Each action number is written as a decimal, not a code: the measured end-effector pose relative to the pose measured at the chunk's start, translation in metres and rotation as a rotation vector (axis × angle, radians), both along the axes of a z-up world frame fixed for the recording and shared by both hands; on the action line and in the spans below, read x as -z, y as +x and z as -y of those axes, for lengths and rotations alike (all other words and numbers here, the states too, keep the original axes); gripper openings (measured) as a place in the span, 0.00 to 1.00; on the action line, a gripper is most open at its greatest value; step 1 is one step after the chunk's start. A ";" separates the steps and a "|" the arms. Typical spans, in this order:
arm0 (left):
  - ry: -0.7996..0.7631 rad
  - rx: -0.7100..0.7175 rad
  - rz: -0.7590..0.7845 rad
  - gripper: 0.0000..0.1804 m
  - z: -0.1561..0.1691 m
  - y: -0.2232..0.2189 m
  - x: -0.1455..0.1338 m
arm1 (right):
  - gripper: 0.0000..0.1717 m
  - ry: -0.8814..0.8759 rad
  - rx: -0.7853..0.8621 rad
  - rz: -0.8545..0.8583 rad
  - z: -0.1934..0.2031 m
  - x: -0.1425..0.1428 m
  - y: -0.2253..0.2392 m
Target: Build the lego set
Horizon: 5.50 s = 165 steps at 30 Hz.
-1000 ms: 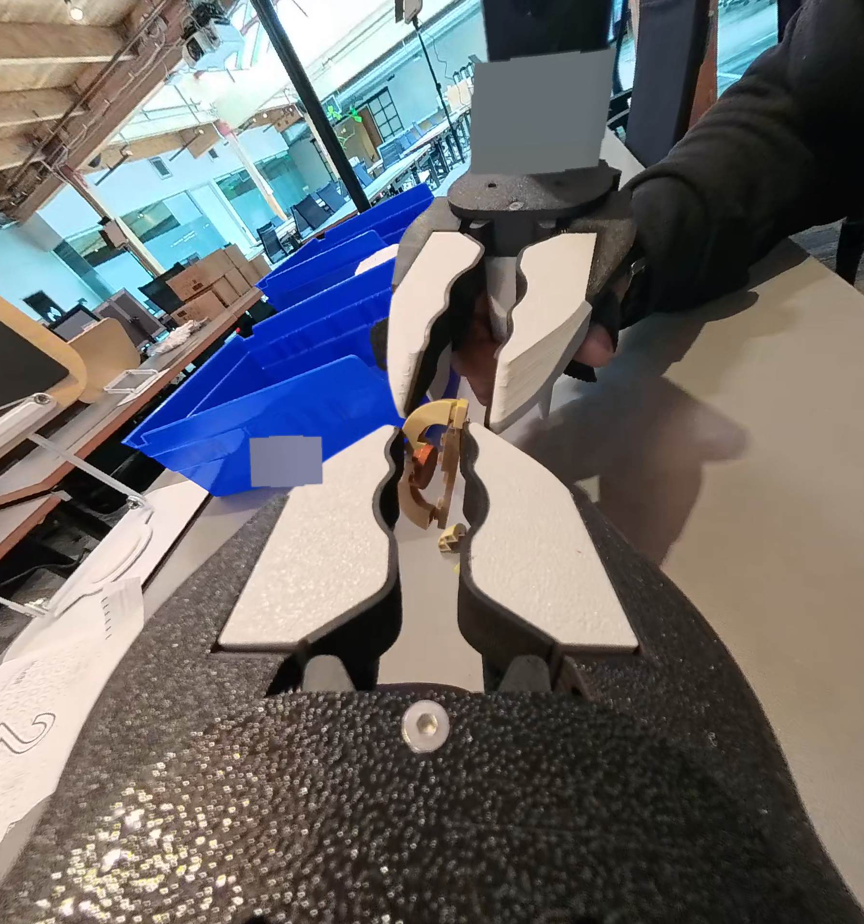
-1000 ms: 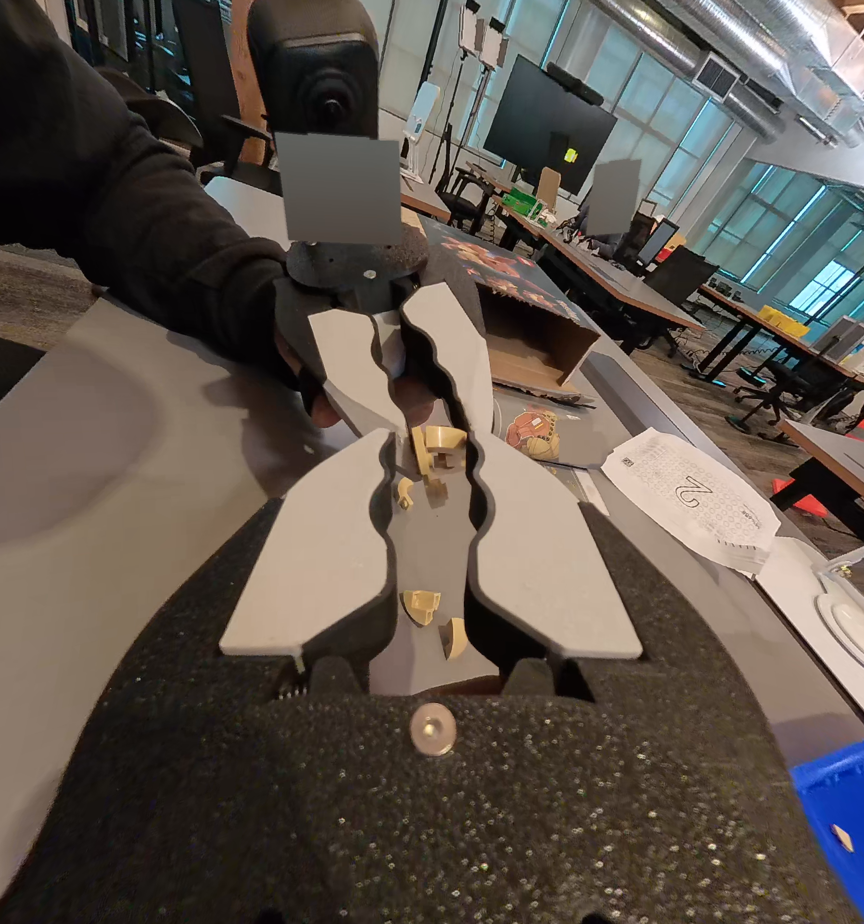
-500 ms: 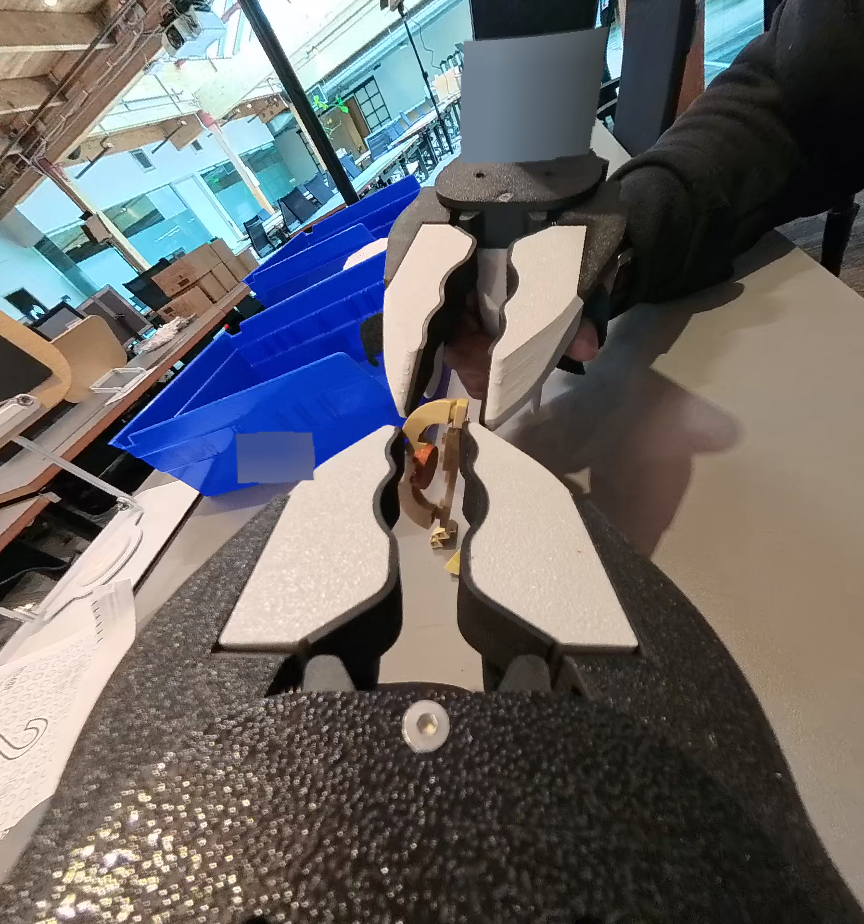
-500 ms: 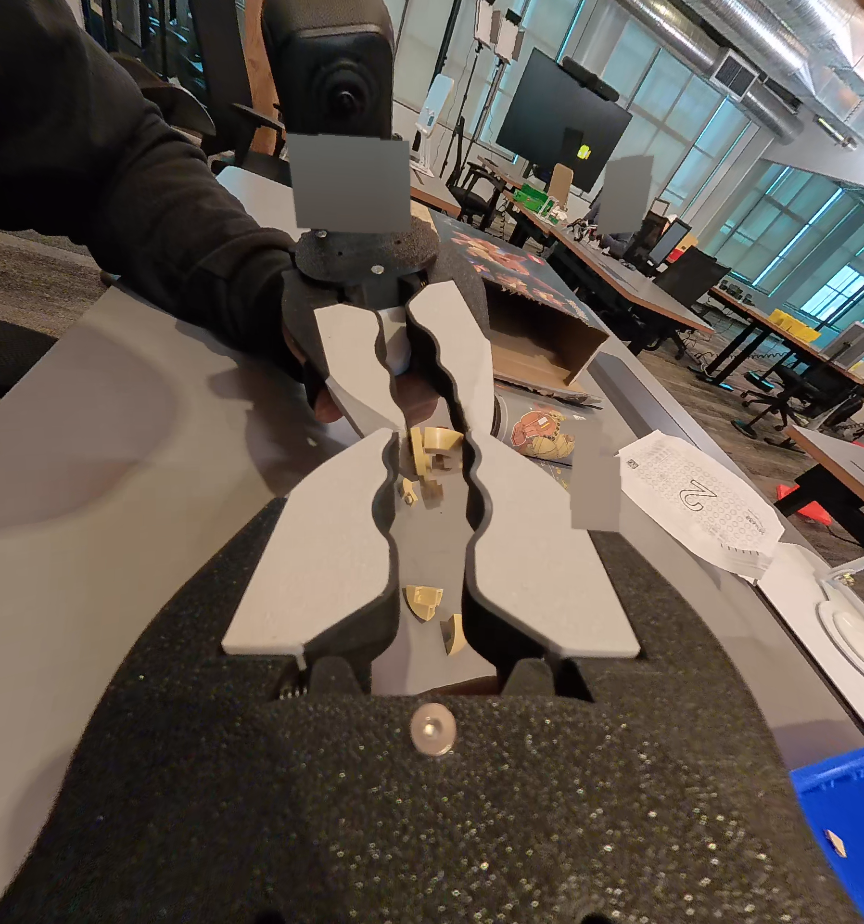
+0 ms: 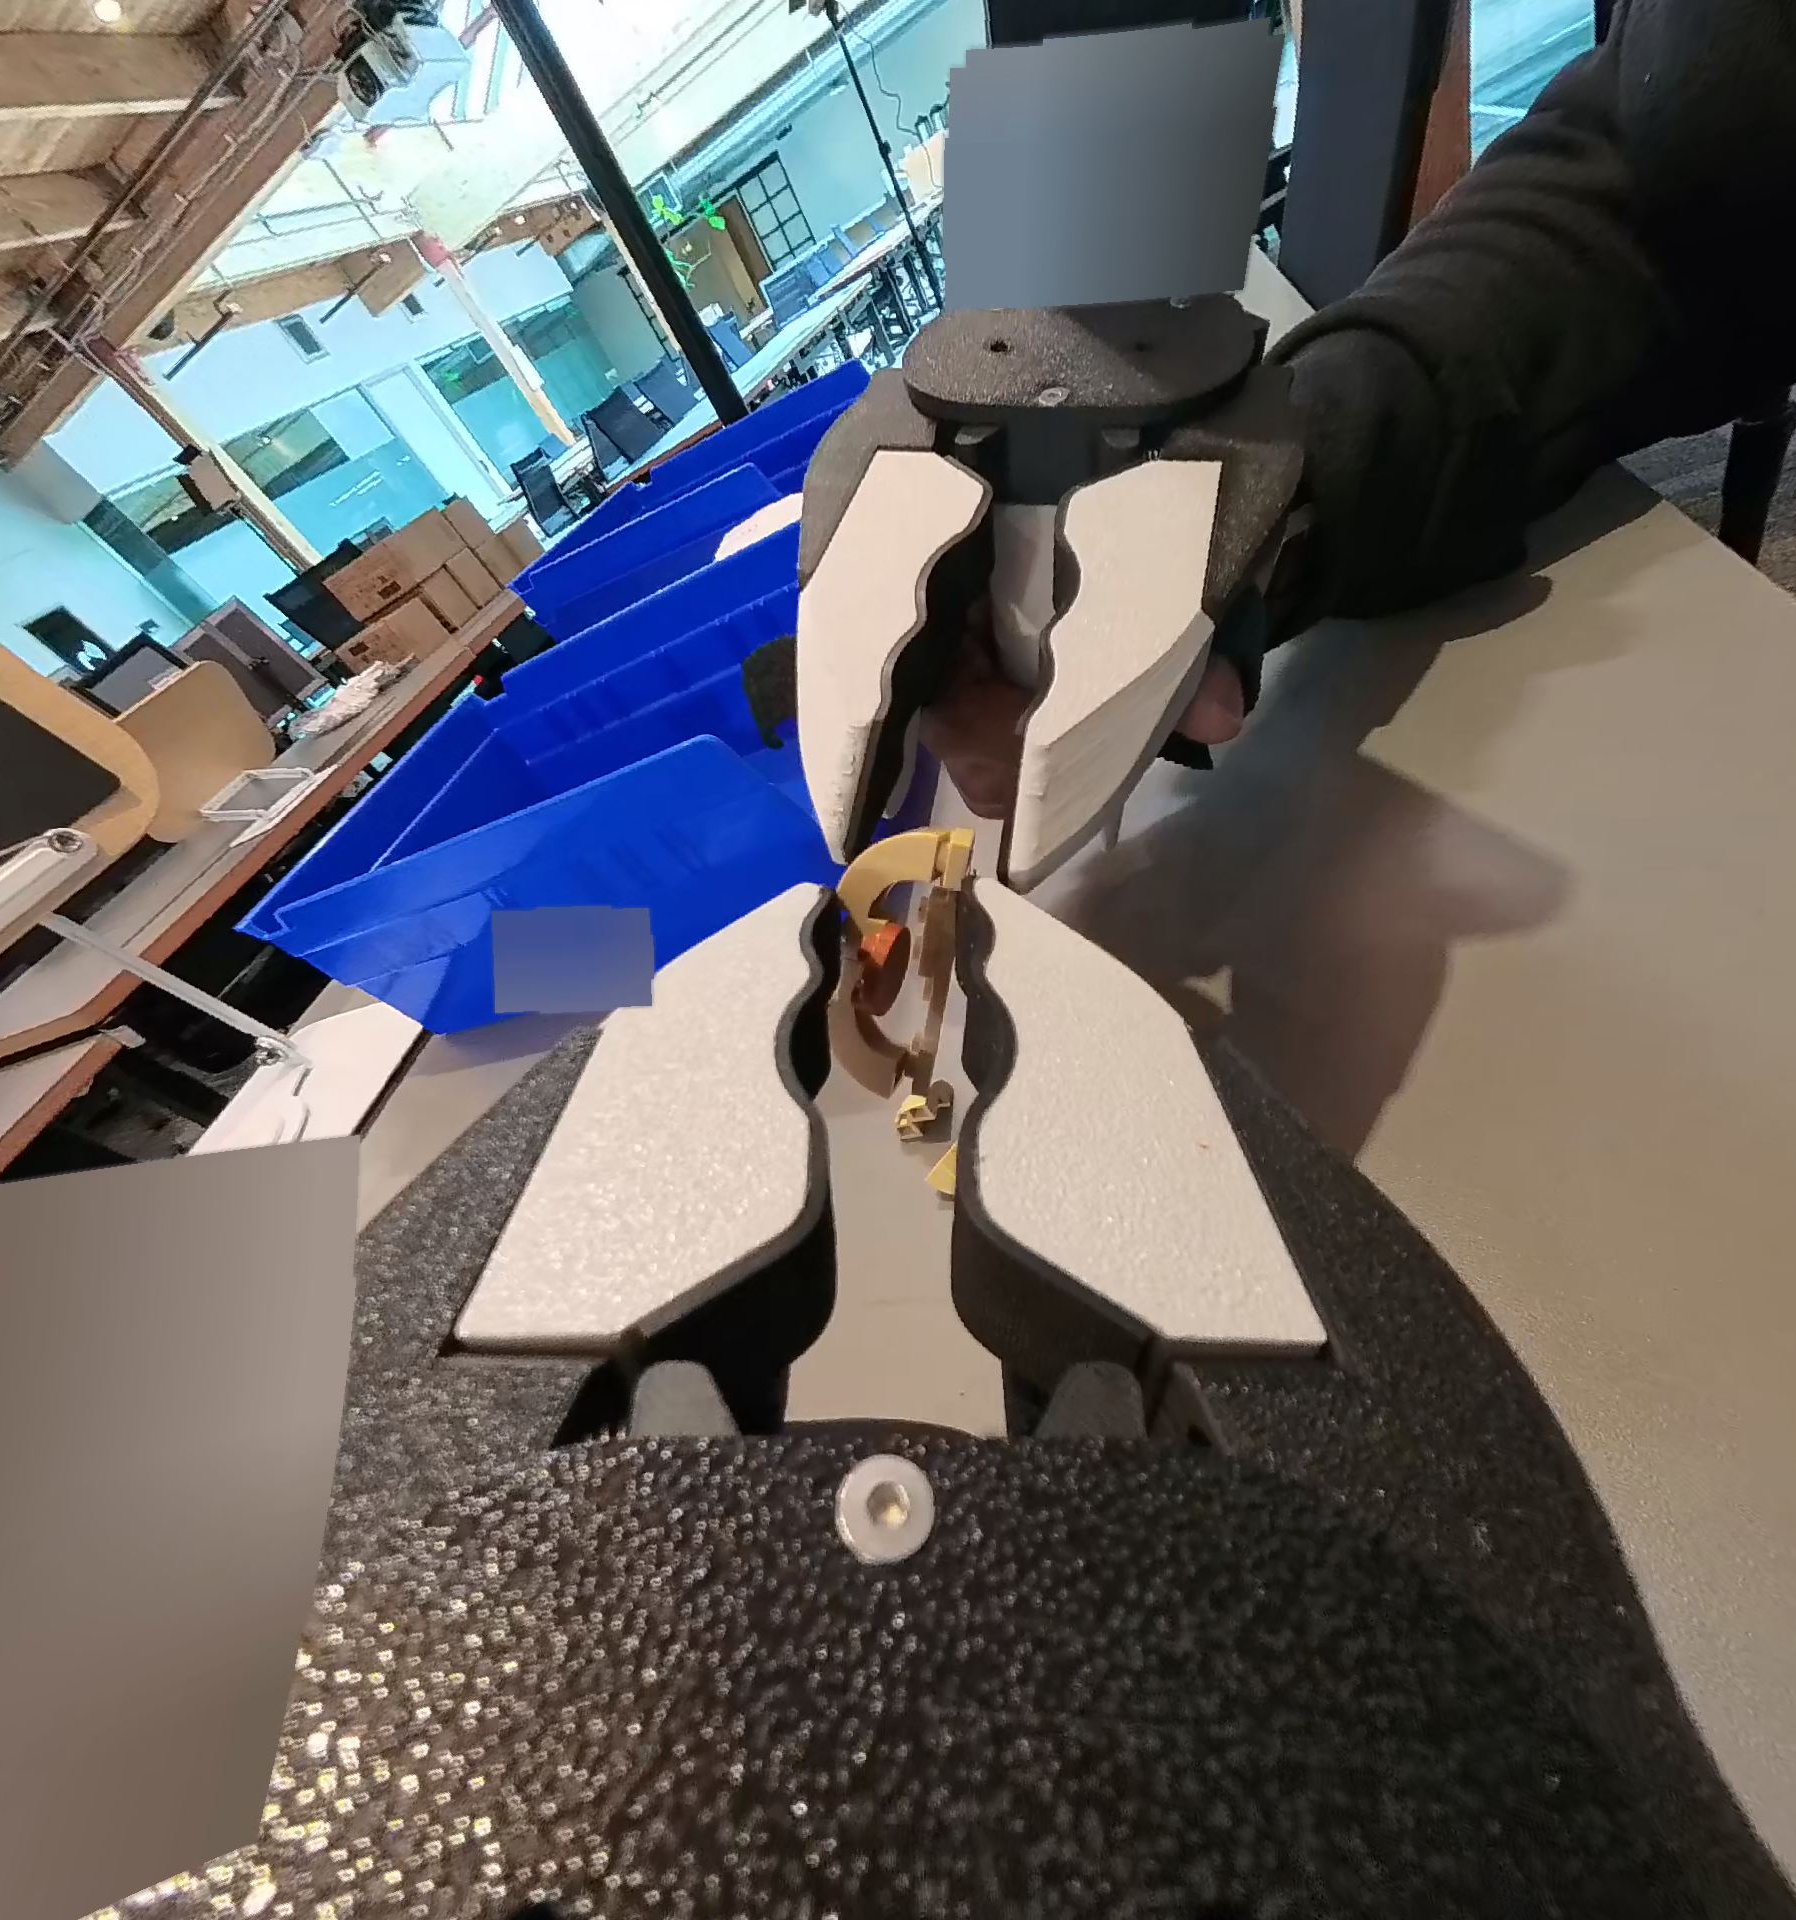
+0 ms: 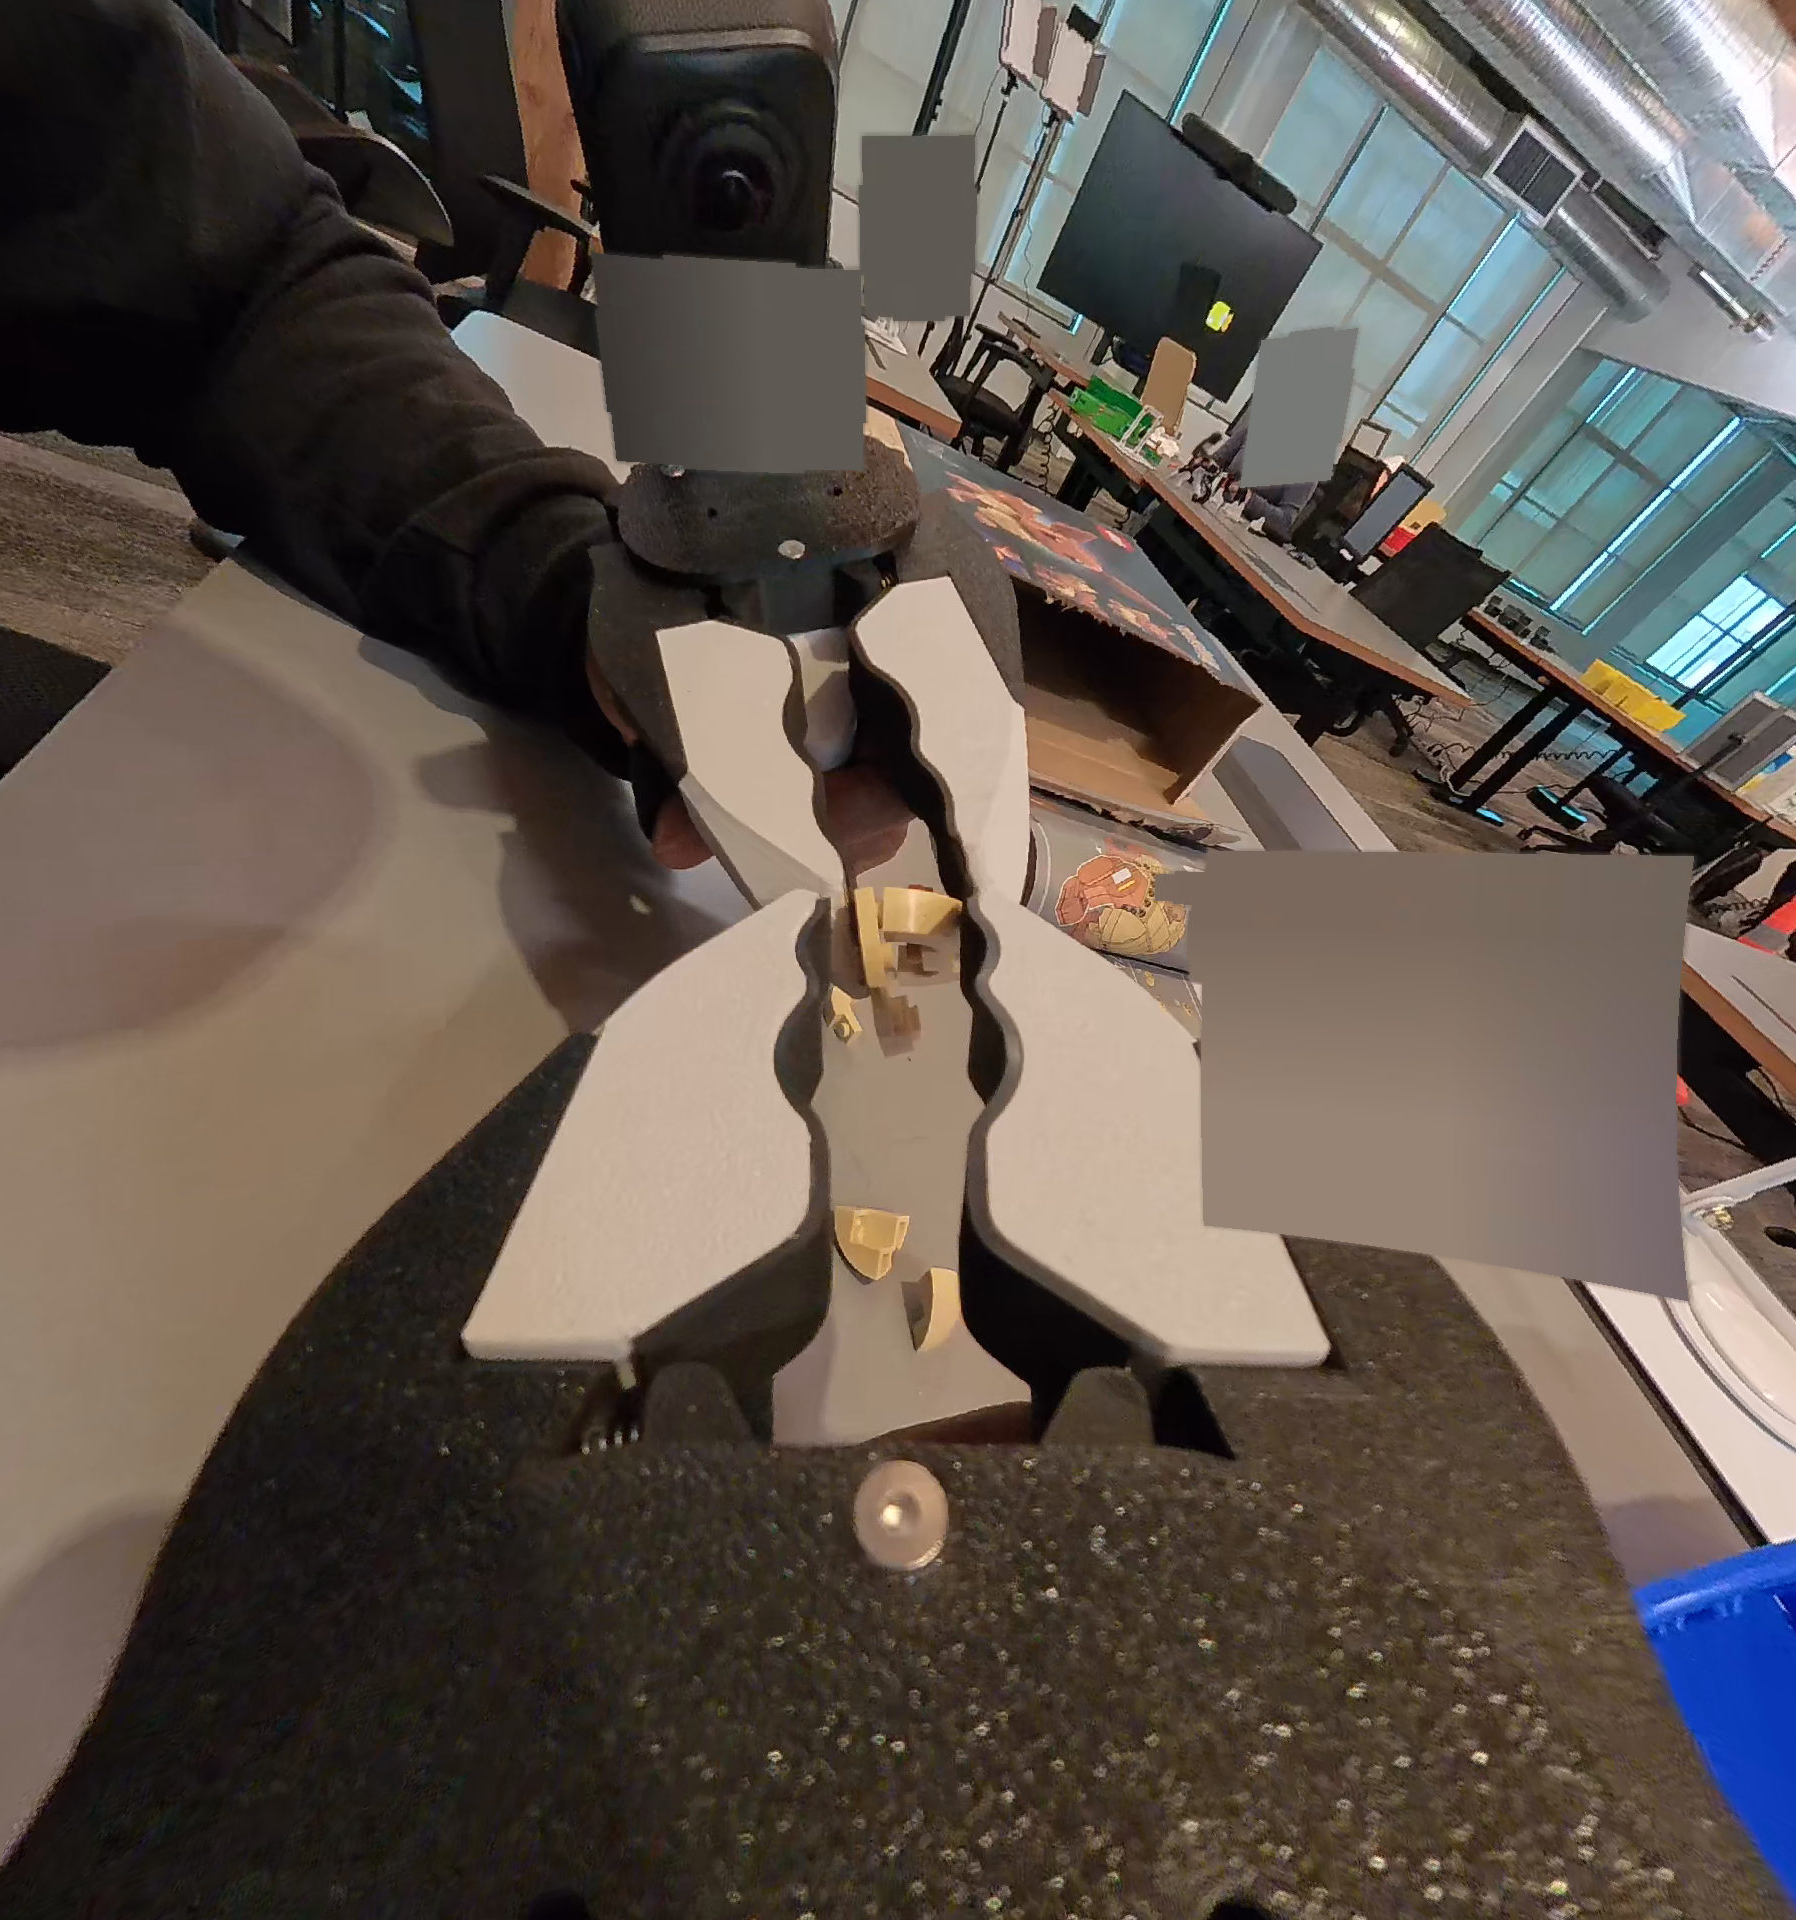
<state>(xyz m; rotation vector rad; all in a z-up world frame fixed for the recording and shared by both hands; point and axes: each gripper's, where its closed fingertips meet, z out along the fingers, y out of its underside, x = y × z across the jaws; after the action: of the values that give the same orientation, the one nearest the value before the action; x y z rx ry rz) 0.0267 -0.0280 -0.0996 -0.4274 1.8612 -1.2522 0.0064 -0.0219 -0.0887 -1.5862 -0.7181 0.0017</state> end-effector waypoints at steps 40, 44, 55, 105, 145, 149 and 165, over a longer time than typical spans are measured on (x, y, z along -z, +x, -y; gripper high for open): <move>-0.014 0.013 -0.033 0.07 0.001 -0.002 0.004 | 0.08 0.086 -0.002 0.092 0.003 0.001 -0.004; -0.050 0.042 -0.067 0.06 0.003 -0.004 0.005 | 0.07 0.099 -0.004 0.119 0.004 0.001 -0.006; -0.015 0.039 -0.146 0.07 0.004 -0.005 0.010 | 0.06 0.085 -0.003 0.176 0.004 0.004 -0.007; -0.106 0.105 -0.413 0.07 0.009 -0.014 0.024 | 0.09 -0.002 0.000 0.246 0.004 0.013 -0.011; -0.174 0.185 -0.456 0.07 0.015 -0.023 0.019 | 0.06 0.017 -0.010 0.336 0.009 0.010 -0.018; -0.174 0.185 -0.459 0.07 0.015 -0.023 0.020 | 0.06 0.017 -0.012 0.338 0.009 0.011 -0.018; -0.194 0.239 -0.478 0.06 0.020 -0.029 0.018 | 0.08 0.030 -0.050 0.334 0.012 0.009 -0.023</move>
<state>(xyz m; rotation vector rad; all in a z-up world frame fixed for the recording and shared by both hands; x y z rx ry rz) -0.0025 -0.0484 -0.1174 -0.6711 2.2466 -1.6051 -0.0168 -0.0337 -0.0973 -1.5563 -1.0114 -0.2409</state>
